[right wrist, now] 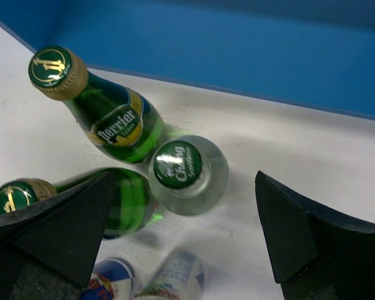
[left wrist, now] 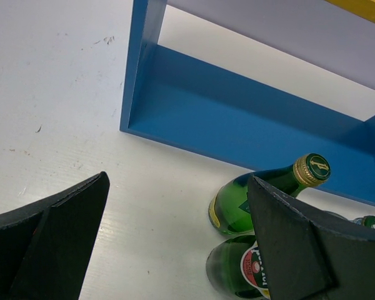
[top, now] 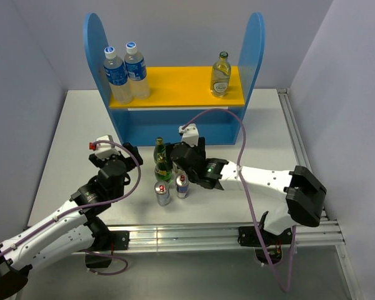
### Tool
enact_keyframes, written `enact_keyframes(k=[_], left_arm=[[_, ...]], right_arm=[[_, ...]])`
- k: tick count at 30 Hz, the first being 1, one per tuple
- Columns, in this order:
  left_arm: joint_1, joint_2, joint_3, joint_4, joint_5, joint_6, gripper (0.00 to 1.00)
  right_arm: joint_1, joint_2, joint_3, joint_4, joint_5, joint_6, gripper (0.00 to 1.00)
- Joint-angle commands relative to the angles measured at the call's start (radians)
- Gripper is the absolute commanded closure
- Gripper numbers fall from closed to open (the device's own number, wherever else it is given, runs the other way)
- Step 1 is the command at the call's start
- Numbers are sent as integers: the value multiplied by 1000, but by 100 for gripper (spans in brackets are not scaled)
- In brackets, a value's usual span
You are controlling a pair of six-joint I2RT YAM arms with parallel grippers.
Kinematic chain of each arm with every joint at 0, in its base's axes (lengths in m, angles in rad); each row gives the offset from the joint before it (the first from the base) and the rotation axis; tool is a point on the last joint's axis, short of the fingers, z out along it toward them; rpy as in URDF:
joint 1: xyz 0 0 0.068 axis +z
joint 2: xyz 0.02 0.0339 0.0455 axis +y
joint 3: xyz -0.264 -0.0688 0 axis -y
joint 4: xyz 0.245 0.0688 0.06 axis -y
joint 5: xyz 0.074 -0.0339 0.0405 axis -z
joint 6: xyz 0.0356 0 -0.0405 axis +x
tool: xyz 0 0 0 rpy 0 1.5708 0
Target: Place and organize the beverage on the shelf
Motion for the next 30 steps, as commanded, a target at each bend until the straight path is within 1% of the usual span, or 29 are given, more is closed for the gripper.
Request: enact_keyframes(k=[1,3,8,12,13,20,21,23,24,25,26,27,29,30], left_arm=[[3,-11,-3,10,1,-14,1],[3,-11,-5,11,4,-14,1],[3,-11,-5,11,5,-13,1],[3,-11,-5,11,7,-13,1],[3,-11,-3,11,7,-13,1],[3,-9,-3,8,5,-14,1],[3,-9,-2,8,5,-14,1],[3,-9,-3,10,4,-14,1],[3,-9,-3,10,5,-14,1],[3,-9,-3,10,5,-14,1],[3,-9,-3,11,5,-13,1],[3,-9,-2,8,7,-13,1],[3,-9,-3,11,4,-13,1],[3,-9,-2,10,7,-13,1]], right_arm=[[-8,25,53,88,15,25,1],[-14,45,54,97,21,25,1],[-37,76,57,106,36,29,7],[-51,90,54,114,53,42,18],[-54,93,54,115,55,48,23],[-59,123,59,131,67,49,36],[-61,126,60,129,67,49,41],[-62,139,66,131,58,48,48],[-62,140,70,129,56,49,64],[-65,145,71,124,53,49,74],[-65,146,77,120,53,54,81],[-65,149,82,115,55,55,91],[-65,154,89,97,62,60,99],[-65,154,93,92,65,60,100]])
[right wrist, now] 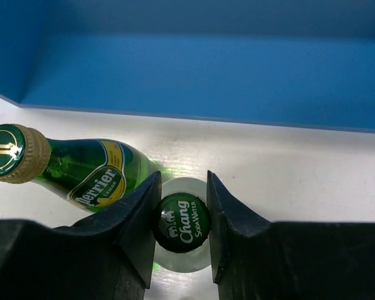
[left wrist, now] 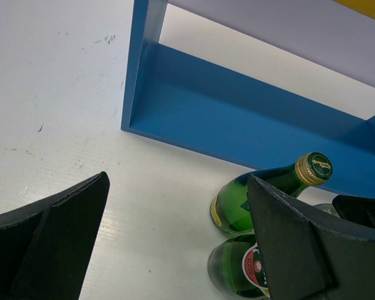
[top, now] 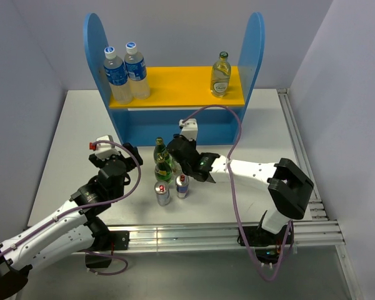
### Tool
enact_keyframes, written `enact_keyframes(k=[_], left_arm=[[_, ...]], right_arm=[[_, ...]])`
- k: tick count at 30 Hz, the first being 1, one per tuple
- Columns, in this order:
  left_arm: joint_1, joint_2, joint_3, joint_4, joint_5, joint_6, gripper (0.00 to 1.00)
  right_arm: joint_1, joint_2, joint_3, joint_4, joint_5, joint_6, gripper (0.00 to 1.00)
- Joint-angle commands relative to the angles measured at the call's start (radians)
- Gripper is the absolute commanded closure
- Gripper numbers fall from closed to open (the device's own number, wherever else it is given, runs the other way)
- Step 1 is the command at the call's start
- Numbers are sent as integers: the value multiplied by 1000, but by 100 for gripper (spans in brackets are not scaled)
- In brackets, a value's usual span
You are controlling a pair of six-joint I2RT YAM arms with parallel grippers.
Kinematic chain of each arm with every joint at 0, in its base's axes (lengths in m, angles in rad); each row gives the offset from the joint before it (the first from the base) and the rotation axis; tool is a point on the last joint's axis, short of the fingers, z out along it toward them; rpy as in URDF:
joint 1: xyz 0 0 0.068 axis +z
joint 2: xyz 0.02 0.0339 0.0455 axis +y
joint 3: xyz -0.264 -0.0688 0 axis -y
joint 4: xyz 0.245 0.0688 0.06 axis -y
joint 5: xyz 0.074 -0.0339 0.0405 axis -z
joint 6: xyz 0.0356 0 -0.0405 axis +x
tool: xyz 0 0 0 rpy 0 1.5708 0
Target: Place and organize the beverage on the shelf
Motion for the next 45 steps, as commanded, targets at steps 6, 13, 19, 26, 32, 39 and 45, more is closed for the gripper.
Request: enact_keyframes(k=[6,13,19,26,32,39,45], left_arm=[[3,-6,-2,20,7,-11,1],[3,-6,-3,21,8,-11,1],[3,-6,-2,20,7,-11,1],[3,-14,-5,20,11,-13,1],[3,-8,-2,15,4,-16,1],[3,-9,-5,15,8,-16,1],[1,-1,-3,18,8,-17,1]], right_arm=[[0,-51,82,-93,49,15,100],[0,-179,229,-229,130,-64,100],[0,-220,422,-303,181,-158,100],[-1,-161,805,-357,224,-302,100],[-3,-62,1074,-372,237,-434,100],[-46,25,1160,-291,244,-564,100],[-129,102,1223,-286,195,-571,100]])
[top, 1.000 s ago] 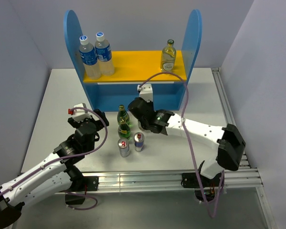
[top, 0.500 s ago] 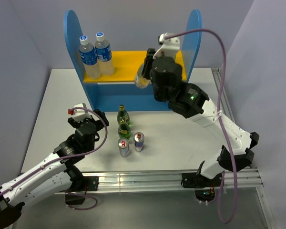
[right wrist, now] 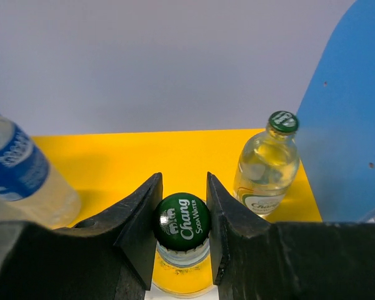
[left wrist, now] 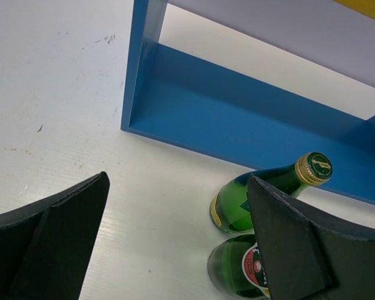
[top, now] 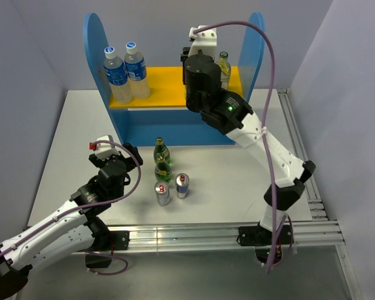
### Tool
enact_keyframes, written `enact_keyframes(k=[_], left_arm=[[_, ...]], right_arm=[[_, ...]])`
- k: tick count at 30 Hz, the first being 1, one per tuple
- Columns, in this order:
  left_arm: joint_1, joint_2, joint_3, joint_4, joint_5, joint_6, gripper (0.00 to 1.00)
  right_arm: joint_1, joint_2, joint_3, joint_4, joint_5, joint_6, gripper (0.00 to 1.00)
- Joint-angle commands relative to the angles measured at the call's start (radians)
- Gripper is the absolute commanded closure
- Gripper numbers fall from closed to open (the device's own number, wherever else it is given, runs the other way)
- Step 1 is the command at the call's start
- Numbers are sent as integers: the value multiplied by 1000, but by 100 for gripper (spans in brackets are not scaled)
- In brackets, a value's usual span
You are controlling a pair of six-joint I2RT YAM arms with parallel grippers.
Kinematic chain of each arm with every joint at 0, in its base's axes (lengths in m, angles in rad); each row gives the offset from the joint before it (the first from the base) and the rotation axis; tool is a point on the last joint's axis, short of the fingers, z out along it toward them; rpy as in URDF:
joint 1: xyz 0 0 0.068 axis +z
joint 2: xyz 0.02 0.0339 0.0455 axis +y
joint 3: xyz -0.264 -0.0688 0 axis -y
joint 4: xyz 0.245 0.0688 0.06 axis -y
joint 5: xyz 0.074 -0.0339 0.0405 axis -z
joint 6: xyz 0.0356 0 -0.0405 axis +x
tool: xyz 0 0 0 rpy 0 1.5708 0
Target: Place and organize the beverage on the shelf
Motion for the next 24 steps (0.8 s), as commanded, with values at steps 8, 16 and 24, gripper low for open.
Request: enact_keyframes(k=[8,16,24], left_arm=[[3,3,-3,19,9,-15,1],[3,10,-2,22,11,-13,1],[1,14,0,22,12,-12,1]], right_arm=[[-126,58,131,131,-69,-11,100],[-180,89,60,168,-98,32,100],[-206,126,31,220,-107,39,100]])
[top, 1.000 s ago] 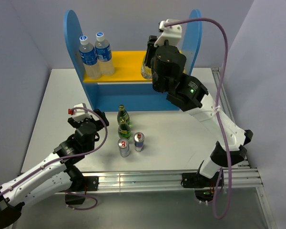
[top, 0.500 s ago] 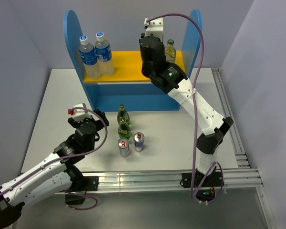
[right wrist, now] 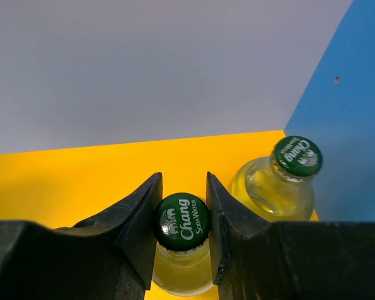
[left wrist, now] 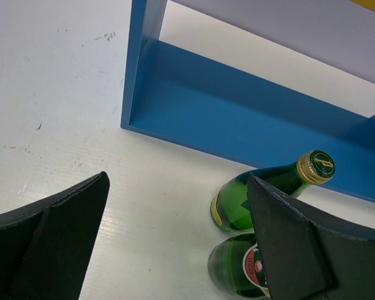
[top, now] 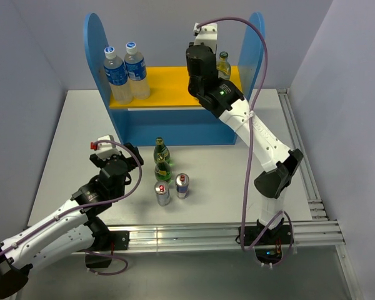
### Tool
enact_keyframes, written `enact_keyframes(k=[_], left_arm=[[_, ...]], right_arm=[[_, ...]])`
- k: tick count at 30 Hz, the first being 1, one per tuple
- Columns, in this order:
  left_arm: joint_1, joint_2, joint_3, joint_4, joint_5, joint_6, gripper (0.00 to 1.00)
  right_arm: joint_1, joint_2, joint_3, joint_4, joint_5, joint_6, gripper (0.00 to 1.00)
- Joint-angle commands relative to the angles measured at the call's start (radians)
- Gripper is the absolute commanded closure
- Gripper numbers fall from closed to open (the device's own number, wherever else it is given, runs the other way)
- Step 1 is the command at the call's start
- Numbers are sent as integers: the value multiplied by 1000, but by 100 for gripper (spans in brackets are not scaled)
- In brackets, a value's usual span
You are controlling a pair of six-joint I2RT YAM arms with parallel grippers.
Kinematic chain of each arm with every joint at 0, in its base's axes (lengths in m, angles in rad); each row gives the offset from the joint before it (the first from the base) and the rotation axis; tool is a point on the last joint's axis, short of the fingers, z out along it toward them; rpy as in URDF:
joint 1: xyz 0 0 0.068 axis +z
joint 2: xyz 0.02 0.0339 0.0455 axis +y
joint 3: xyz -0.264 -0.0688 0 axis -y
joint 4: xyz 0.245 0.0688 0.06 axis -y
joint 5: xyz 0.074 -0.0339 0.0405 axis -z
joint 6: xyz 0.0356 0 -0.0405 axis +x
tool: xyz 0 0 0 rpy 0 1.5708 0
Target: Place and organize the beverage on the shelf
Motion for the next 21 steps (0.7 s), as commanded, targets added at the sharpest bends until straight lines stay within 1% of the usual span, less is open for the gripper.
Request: enact_keyframes(k=[1,12,18,19,21], left_arm=[[1,0,-2,22,13,-6,1],[3,-5,-2,22,17,-4,1],[3,-5,0,22,17,-3,1],[3,-5,0,22,17,-4,1],[3,-6,0,22,17,-4,1]], right_arm=[[-16,-9,30,187,0,5,100],[-37,49,20,240,52,-25,100],[-39,60,10,228,37,-24,100],[-37,60,10,223,34,-18,96],[-37,60,7,207,11,-5,80]])
